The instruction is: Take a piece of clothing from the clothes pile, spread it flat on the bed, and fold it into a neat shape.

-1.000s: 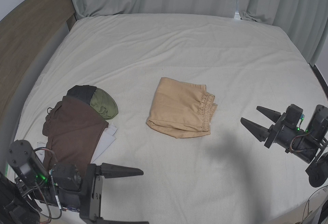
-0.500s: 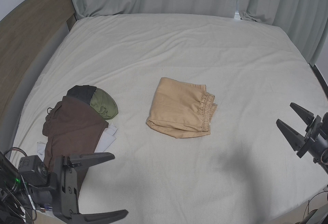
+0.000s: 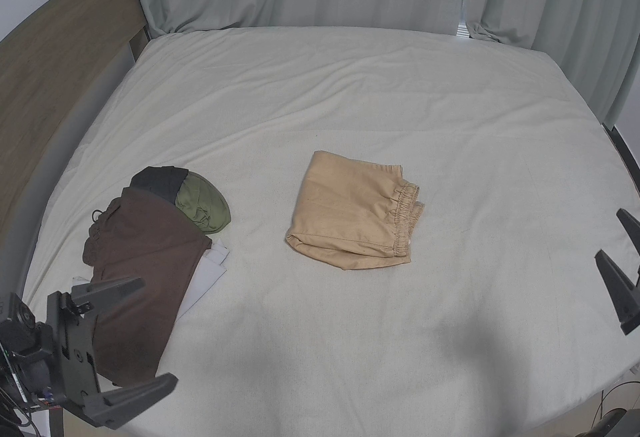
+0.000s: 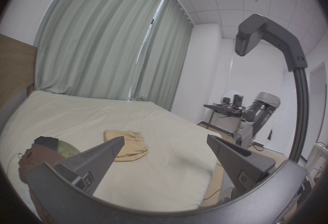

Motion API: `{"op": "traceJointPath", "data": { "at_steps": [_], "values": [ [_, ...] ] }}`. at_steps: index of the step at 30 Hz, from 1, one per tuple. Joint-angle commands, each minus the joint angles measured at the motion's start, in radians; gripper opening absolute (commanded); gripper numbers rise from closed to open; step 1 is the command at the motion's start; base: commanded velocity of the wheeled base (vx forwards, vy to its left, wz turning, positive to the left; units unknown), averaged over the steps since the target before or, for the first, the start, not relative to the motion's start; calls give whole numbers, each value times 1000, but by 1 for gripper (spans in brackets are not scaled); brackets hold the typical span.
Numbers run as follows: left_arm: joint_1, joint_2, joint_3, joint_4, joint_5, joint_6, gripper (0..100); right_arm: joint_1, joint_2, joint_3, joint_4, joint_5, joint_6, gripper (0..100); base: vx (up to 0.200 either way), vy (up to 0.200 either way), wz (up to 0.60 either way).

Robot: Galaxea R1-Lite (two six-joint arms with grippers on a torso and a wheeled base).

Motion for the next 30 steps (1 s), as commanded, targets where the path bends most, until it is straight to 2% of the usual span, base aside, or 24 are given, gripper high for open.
{"op": "traceJointPath", "data": {
  "at_steps": [1, 5, 6, 9, 14, 20, 22, 24, 26, 27, 30],
  "values": [
    [160, -224, 17, 158, 7, 1, 100, -20, -318, 16, 217, 2, 1, 100, 0, 0, 0],
    [239, -332, 17, 270, 7, 4, 100, -46, -499, 16, 396, 3, 4, 100, 0, 0, 0],
    [239, -337, 17, 275, 7, 4, 100, -49, -511, 16, 409, 3, 4, 100, 0, 0, 0],
    [233, -457, 17, 404, 3, 2, 100, -60, -661, 16, 562, 3, 6, 100, 0, 0, 0],
    [224, -618, 17, 578, 3, -5, 100, -69, -801, 16, 709, 2, 11, 100, 0, 0, 0],
    [250, -779, 17, 753, 0, -7, 100, -70, -819, 16, 749, -6, 37, 100, 0, 0, 0],
    [285, -839, 17, 816, -3, -7, 100, -73, -819, 18, 760, -35, 37, 100, 0, 0, 0],
    [314, -905, 17, 873, -5, -7, 100, -84, -822, 18, 780, -93, 37, 100, 0, 0, 0],
    [331, -937, 17, 908, -5, -7, 100, -118, -838, 16, 823, -109, 38, 100, 0, 0, 0],
    [344, -960, 17, 943, -5, 2, 100, -147, -891, 16, 913, -107, 24, 100, 0, 0, 0],
    [344, -960, 17, 950, 1, 2, 100, -144, -893, 18, 984, -118, -26, 100, 0, 0, 0]
  ]
}}
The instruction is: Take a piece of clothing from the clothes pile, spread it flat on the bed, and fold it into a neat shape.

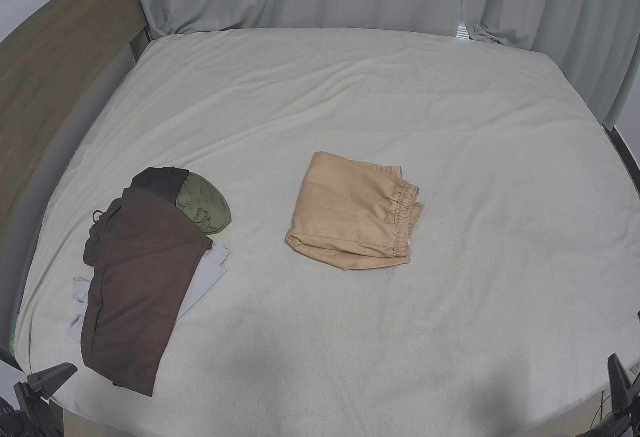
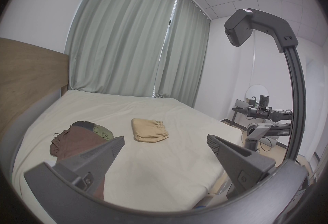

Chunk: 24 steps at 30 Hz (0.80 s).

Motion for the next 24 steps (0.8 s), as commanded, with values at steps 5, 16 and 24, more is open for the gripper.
{"op": "traceJointPath", "data": {
  "at_steps": [5, 16, 24],
  "values": [
    [44, -107, 17, 62, 56, 9, 100, -40, -71, 18, 165, -148, -54, 100, 0, 0, 0],
    [161, -199, 17, 183, 242, 41, 100, -42, -68, 18, 245, -296, -43, 100, 0, 0, 0],
    [155, -198, 17, 197, 480, 65, 100, -42, -68, 18, 245, -296, -42, 100, 0, 0, 0]
  ]
}}
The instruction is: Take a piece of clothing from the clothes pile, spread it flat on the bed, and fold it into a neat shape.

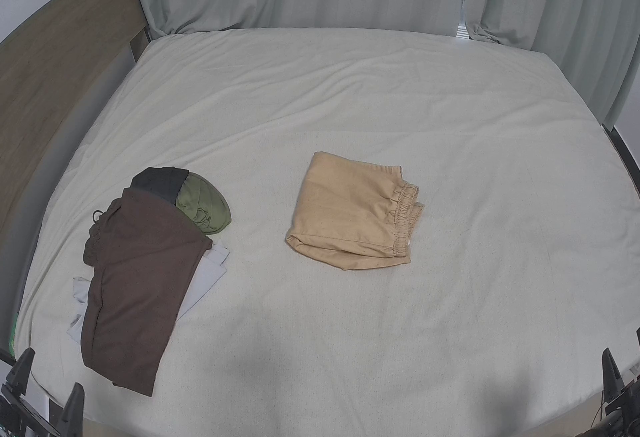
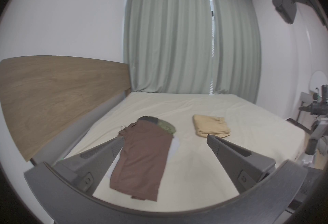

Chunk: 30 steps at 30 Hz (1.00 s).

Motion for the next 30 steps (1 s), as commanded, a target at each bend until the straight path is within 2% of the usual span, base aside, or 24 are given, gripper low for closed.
{"op": "traceJointPath", "data": {
  "at_steps": [1, 3, 4, 11, 14, 30],
  "values": [
    [14, -28, 18, 21, 117, 24, 100, 0, -8, 18, 0, -2, 2, 100, 0, 0, 0],
    [12, -27, 18, 94, 171, 33, 100, 0, -8, 18, 9, 3, -4, 100, 0, 0, 0],
    [12, -27, 18, 82, 174, 35, 100, 0, -8, 18, 11, 4, -6, 100, 0, 0, 0],
    [11, -27, 18, 68, 156, 28, 100, 2, -8, 18, 9, 13, -29, 100, 0, 0, 0],
    [11, -27, 18, 68, 156, 25, 100, 2, -8, 16, 11, 38, -42, 100, 0, 0, 0],
    [9, -28, 18, 68, 157, 30, 100, 3, -10, 16, 11, 36, -38, 100, 0, 0, 0]
  ]
}}
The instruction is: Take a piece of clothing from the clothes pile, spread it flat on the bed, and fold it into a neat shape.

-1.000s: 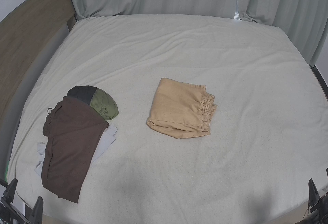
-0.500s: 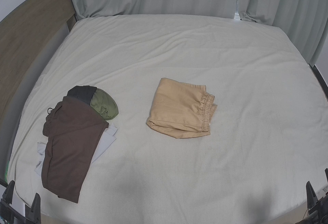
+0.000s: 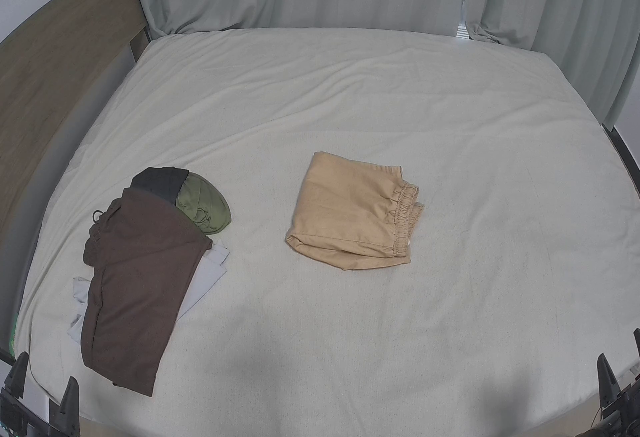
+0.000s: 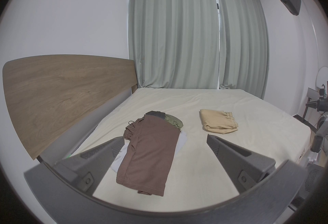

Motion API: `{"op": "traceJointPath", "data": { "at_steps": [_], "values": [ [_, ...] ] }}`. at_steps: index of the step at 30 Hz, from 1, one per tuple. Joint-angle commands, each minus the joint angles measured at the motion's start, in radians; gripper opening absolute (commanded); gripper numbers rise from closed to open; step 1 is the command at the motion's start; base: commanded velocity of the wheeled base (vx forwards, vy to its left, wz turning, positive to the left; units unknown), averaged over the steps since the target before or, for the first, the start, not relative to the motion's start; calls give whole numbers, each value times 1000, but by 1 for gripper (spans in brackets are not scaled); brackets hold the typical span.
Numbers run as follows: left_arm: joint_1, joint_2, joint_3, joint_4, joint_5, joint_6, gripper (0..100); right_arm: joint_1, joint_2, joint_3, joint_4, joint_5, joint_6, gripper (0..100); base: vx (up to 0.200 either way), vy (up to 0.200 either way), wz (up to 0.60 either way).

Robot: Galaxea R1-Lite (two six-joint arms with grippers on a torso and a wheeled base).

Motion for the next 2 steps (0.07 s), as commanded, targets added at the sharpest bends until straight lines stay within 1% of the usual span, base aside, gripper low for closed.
{"op": "traceJointPath", "data": {
  "at_steps": [1, 2],
  "values": [
    [0, -13, 18, -1, 1, 0, 100, 1, -11, 16, 0, 0, -1, 100, 0, 0, 0],
    [0, -13, 18, -1, 1, 0, 100, 1, -11, 16, 0, 0, -3, 100, 0, 0, 0]
  ]
}}
